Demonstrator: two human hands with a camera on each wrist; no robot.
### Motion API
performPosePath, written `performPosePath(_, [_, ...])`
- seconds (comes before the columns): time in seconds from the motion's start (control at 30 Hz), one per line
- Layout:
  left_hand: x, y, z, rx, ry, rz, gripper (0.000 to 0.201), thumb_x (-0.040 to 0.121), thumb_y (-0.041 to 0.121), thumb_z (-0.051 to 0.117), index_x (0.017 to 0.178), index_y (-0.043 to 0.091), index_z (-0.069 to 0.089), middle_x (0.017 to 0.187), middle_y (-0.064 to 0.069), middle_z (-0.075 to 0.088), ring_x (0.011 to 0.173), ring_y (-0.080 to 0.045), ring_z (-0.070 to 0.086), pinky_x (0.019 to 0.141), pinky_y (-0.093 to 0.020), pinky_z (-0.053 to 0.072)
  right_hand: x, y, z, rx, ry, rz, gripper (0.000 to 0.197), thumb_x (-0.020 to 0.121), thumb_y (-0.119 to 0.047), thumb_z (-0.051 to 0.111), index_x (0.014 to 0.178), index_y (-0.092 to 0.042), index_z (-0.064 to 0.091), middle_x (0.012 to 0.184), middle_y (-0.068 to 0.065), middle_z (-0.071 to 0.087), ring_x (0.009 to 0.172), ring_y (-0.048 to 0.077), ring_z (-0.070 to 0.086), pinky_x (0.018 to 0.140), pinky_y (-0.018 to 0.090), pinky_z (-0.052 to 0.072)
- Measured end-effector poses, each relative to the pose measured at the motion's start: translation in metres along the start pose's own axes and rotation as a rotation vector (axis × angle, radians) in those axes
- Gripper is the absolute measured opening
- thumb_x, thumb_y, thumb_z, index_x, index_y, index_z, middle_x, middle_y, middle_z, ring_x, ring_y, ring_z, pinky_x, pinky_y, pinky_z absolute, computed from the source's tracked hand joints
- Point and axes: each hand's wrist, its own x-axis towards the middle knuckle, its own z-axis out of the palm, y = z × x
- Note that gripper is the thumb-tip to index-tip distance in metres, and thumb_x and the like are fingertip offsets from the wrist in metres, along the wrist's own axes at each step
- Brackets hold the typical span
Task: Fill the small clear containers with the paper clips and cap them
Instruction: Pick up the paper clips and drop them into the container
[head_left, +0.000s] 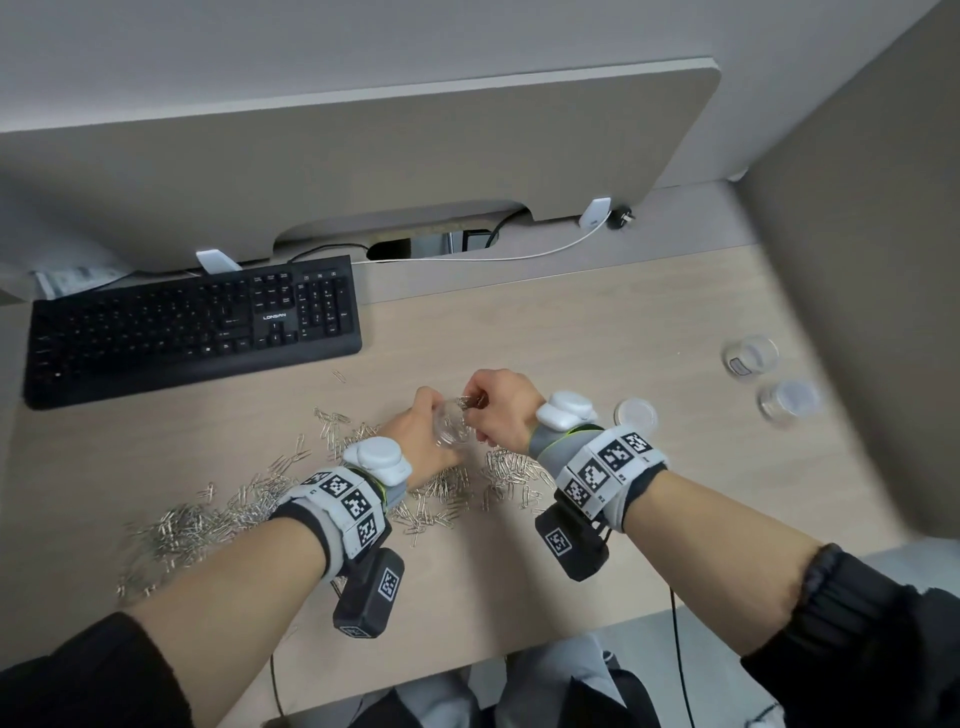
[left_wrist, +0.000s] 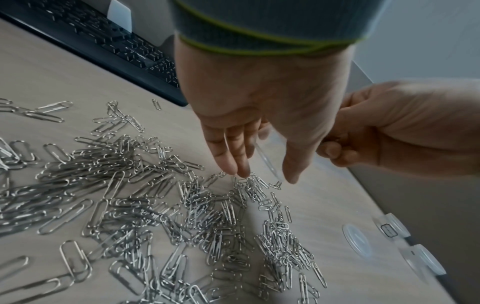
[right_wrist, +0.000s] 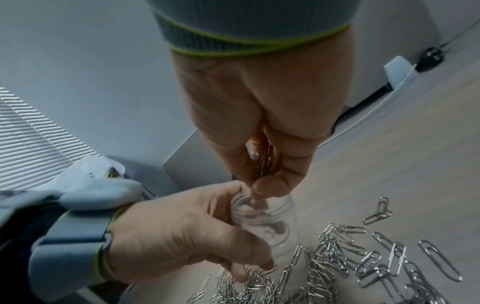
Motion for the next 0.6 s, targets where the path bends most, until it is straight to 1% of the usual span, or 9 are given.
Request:
performPosePath(0.03, [0.0, 0.001, 0.0, -0.003, 0.005, 0.0, 0.067, 0.071, 0.05, 0.077, 0.116, 0.022, 0.035, 0.084, 0.001, 0.06, 0.069, -0.021, 0.061, 0.057, -0.032, 0.046, 0.0, -0.002, 0.001, -0.037, -0.002, -0.013, 0.012, 0.082, -0.008, 0.062, 0.093, -0.013, 0.065, 0.072, 0.004, 0.065, 0.068, 0.027, 0.065, 0.068, 0.04, 0.057])
performPosePath(0.1, [0.001, 0.002, 0.001, -0.009, 0.017, 0.004, 0.065, 0.072, 0.043, 0.077, 0.116, 0.022, 0.035, 0.084, 0.0, 0.063, 0.071, -0.024, 0.063, 0.061, -0.036, 0.051, -0.001, -0.006, 0.002, -0.114, -0.012, -0.048, 0.016, 0.083, -0.012, 0.062, 0.097, -0.013, 0.067, 0.087, 0.008, 0.069, 0.084, 0.03, 0.064, 0.077, 0.039, 0.054])
performPosePath(0.17, [0.001, 0.002, 0.0, -0.01, 0.032, 0.008, 0.061, 0.072, 0.038, 0.076, 0.114, 0.023, 0.036, 0.082, -0.002, 0.064, 0.069, -0.026, 0.063, 0.06, -0.039, 0.052, -0.001, -0.008, 0.002, -0.182, -0.025, -0.1, 0.018, 0.084, -0.014, 0.061, 0.1, -0.014, 0.068, 0.098, 0.009, 0.071, 0.093, 0.028, 0.062, 0.081, 0.035, 0.049])
performPosePath(0.2, [0.001, 0.002, 0.001, -0.016, 0.037, 0.009, 0.06, 0.072, 0.037, 0.076, 0.113, 0.022, 0.036, 0.081, -0.002, 0.064, 0.068, -0.025, 0.063, 0.059, -0.039, 0.052, -0.002, -0.008, 0.003, -0.194, -0.029, -0.117, 0.018, 0.084, -0.014, 0.061, 0.101, -0.015, 0.069, 0.1, 0.009, 0.071, 0.095, 0.028, 0.061, 0.081, 0.033, 0.047])
performPosePath(0.27, [0.002, 0.002, 0.002, -0.034, 0.049, 0.012, 0.06, 0.071, 0.035, 0.077, 0.113, 0.021, 0.036, 0.079, -0.002, 0.064, 0.067, -0.025, 0.063, 0.058, -0.038, 0.05, -0.002, -0.008, 0.001, -0.192, -0.029, -0.131, 0.02, 0.085, -0.014, 0.06, 0.102, -0.016, 0.069, 0.1, 0.008, 0.071, 0.096, 0.027, 0.061, 0.081, 0.031, 0.046])
performPosePath(0.4, [0.002, 0.002, 0.002, -0.05, 0.078, -0.009, 0.058, 0.071, 0.03, 0.077, 0.113, 0.021, 0.037, 0.079, -0.001, 0.062, 0.068, -0.025, 0.061, 0.055, -0.032, 0.044, -0.002, -0.009, -0.007, -0.176, -0.017, -0.16, 0.021, 0.087, -0.012, 0.058, 0.104, -0.014, 0.069, 0.096, 0.007, 0.073, 0.095, 0.027, 0.064, 0.087, 0.033, 0.049])
performPosePath(0.5, [0.003, 0.0, 0.002, -0.069, 0.094, 0.007, 0.061, 0.07, 0.033, 0.079, 0.116, 0.019, 0.041, 0.093, -0.001, 0.063, 0.078, -0.025, 0.062, 0.059, -0.031, 0.041, -0.002, -0.008, -0.012, -0.14, -0.008, -0.173, 0.023, 0.089, -0.009, 0.055, 0.106, -0.012, 0.07, 0.096, 0.006, 0.074, 0.094, 0.023, 0.065, 0.086, 0.026, 0.047])
performPosePath(0.57, [0.004, 0.0, 0.001, -0.06, 0.094, 0.018, 0.063, 0.07, 0.038, 0.079, 0.119, 0.019, 0.044, 0.103, 0.002, 0.061, 0.085, -0.022, 0.059, 0.062, -0.03, 0.039, 0.0, -0.007, -0.014, -0.121, -0.005, -0.172, 0.023, 0.089, -0.008, 0.054, 0.104, -0.012, 0.071, 0.093, 0.005, 0.073, 0.091, 0.022, 0.064, 0.083, 0.025, 0.045])
performPosePath(0.6, [0.004, -0.001, 0.0, -0.051, 0.098, 0.019, 0.063, 0.07, 0.04, 0.079, 0.119, 0.02, 0.046, 0.103, 0.003, 0.06, 0.085, -0.02, 0.058, 0.061, -0.03, 0.037, 0.002, -0.006, -0.014, -0.107, -0.001, -0.165, 0.023, 0.089, -0.007, 0.053, 0.103, -0.012, 0.071, 0.091, 0.004, 0.072, 0.088, 0.021, 0.063, 0.08, 0.024, 0.045])
